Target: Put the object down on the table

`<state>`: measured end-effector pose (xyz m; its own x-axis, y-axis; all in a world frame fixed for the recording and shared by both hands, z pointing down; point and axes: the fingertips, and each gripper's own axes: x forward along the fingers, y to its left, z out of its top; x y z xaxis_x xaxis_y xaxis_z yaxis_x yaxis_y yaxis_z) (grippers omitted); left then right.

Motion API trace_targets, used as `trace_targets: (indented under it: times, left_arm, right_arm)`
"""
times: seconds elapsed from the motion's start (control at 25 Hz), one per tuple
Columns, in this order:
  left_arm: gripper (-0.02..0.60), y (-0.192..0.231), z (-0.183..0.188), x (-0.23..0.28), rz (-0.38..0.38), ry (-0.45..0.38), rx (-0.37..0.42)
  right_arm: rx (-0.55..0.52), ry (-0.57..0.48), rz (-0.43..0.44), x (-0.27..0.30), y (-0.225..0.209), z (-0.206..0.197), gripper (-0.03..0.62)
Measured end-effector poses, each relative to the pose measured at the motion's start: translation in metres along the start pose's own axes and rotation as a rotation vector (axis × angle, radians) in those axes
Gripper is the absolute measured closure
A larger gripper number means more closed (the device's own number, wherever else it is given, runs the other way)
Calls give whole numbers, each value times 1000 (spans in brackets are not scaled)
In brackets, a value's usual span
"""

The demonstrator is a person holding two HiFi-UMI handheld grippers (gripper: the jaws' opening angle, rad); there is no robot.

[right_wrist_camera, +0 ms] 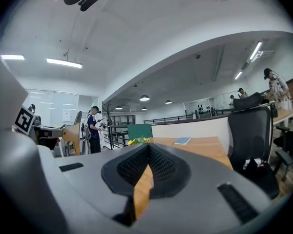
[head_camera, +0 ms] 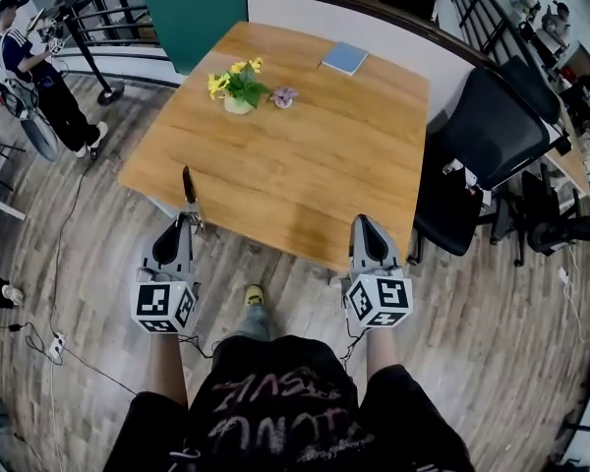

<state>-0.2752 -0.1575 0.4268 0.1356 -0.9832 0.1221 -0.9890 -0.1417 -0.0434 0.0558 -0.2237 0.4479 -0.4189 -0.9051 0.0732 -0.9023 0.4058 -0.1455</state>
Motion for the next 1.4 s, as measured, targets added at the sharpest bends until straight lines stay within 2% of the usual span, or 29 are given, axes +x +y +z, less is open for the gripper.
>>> trace_targets:
  times: [0.32, 0.6, 1.04, 1.4]
  left_arm:
    - [566, 63, -4, 88, -62, 22, -21]
    - [566, 81, -7, 147, -145, 39, -46]
    - [566, 73, -15, 186, -222, 58, -64]
    - [566, 52, -4, 198, -222, 63, -26]
  right_arm:
    - [34, 15, -60, 88, 10, 3, 589]
    - [20, 54, -138, 126, 7, 0, 589]
    - [-32, 80, -192, 136, -4, 4, 589]
    - [-59, 65, -158, 149, -17, 14, 589]
